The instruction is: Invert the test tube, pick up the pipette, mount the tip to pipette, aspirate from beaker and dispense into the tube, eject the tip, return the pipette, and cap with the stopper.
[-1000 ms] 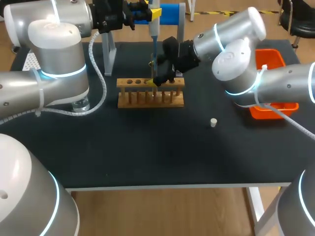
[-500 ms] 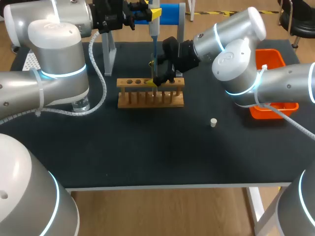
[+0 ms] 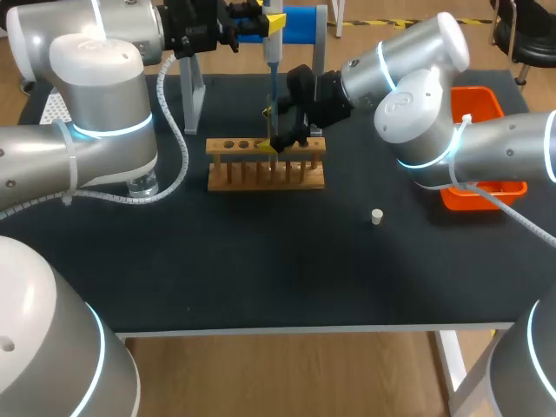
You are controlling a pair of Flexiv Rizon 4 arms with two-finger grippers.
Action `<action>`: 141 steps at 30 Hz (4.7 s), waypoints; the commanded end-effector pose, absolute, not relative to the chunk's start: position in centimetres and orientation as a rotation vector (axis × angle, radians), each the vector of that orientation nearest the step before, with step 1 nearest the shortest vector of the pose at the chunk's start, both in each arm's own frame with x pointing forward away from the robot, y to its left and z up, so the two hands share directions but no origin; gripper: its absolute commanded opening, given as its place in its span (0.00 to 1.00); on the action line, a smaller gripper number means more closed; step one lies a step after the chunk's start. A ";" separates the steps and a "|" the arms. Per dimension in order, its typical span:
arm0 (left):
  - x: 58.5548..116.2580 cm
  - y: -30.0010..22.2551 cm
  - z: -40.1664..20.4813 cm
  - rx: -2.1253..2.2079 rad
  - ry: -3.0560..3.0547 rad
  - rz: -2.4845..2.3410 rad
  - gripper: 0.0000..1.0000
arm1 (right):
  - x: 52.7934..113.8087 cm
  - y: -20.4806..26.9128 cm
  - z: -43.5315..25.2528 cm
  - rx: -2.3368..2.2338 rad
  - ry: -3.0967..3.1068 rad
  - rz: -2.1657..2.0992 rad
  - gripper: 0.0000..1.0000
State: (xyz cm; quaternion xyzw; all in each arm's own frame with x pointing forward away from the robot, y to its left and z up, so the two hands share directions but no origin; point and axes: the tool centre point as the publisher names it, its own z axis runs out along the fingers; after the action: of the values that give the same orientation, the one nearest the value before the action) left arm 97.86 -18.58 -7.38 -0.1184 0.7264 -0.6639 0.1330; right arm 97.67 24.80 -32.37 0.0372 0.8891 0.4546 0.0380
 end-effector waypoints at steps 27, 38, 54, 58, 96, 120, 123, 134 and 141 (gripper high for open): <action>96.8 -18.6 -5.2 -0.340 2.087 -1.911 0.00 | 97.7 24.8 -32.3 0.113 2.731 1.392 1.00; 96.6 -18.6 -4.6 -0.359 2.086 -1.919 0.00 | 97.7 24.8 -32.3 0.113 2.731 1.392 1.00; 96.3 -18.9 -3.7 -0.354 2.094 -1.899 0.00 | 97.7 24.8 -32.3 0.113 2.731 1.392 1.00; 96.4 -19.1 -3.4 -0.344 2.094 -1.895 0.00 | 97.7 24.8 -32.3 0.113 2.731 1.392 1.00; 96.2 -18.9 -0.8 -0.287 2.092 -1.864 0.00 | 97.7 24.8 -32.3 0.113 2.731 1.392 1.00; 89.7 -13.2 -1.2 -0.455 2.009 -1.763 0.00 | 97.7 24.8 -32.3 0.113 2.731 1.392 1.00; 88.5 -12.7 -2.0 -0.477 2.008 -1.761 0.00 | 97.7 24.8 -32.3 0.113 2.731 1.392 1.00; 84.9 -12.2 -6.1 -0.553 1.982 -1.800 0.00 | 97.7 24.8 -32.3 0.113 2.731 1.392 1.00; 83.1 -13.4 -8.6 -0.493 1.982 -1.866 0.00 | 97.7 24.8 -32.3 0.113 2.731 1.392 1.00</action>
State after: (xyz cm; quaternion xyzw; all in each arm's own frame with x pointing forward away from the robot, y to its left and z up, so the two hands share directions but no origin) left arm 83.66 -13.55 -7.45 -0.1855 0.7257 -0.6375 0.1803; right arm 97.66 24.82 -32.37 0.0372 0.8892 0.4544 0.0382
